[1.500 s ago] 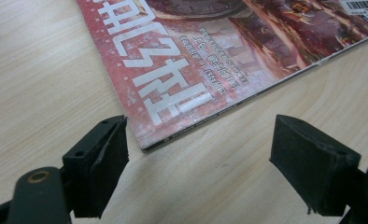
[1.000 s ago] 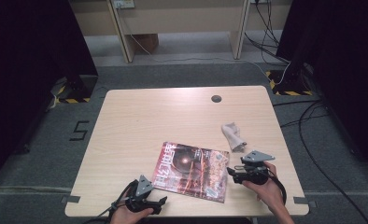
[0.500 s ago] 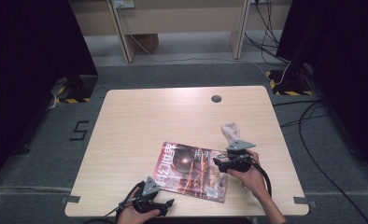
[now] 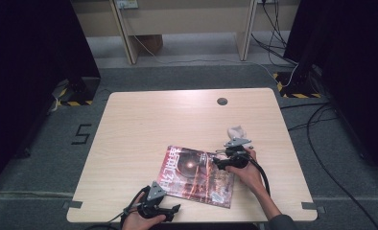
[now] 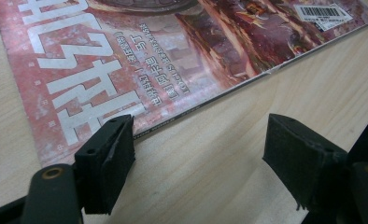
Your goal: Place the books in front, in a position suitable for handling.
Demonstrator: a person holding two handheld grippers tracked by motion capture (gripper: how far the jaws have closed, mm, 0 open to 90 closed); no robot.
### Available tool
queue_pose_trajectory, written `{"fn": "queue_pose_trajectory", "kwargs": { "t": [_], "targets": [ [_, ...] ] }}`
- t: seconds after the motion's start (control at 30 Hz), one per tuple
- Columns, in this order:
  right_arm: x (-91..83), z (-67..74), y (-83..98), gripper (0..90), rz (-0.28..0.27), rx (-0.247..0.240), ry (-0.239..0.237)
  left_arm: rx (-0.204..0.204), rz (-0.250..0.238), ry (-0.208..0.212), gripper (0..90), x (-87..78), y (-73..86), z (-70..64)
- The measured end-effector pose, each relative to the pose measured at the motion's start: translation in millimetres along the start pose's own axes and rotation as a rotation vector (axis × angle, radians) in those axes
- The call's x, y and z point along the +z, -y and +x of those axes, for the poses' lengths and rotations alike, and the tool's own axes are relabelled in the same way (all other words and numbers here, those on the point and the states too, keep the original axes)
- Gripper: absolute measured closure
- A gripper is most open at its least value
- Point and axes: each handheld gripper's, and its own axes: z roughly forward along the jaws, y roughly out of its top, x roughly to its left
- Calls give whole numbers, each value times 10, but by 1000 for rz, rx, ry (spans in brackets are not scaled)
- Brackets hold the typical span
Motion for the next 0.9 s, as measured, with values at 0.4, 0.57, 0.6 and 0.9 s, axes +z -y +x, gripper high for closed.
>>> {"fn": "queue_pose_trajectory", "kwargs": {
  "t": [0.4, 0.57, 0.6, 0.9],
  "targets": [
    [-150, 88, 93, 286, 42, -37, -18, -10, -9, -46, 255, 52, -61, 114],
    [-260, 123, 177, 282, 67, -41, -27, -2, -7, -102, 255, 122, -139, 200],
    [-278, 123, 194, 282, 66, -47, -26, -4, -7, -111, 256, 136, -153, 210],
    [-421, 185, 333, 279, 78, -40, -36, 13, -1, -171, 252, 234, -271, 275]
  ]
}}
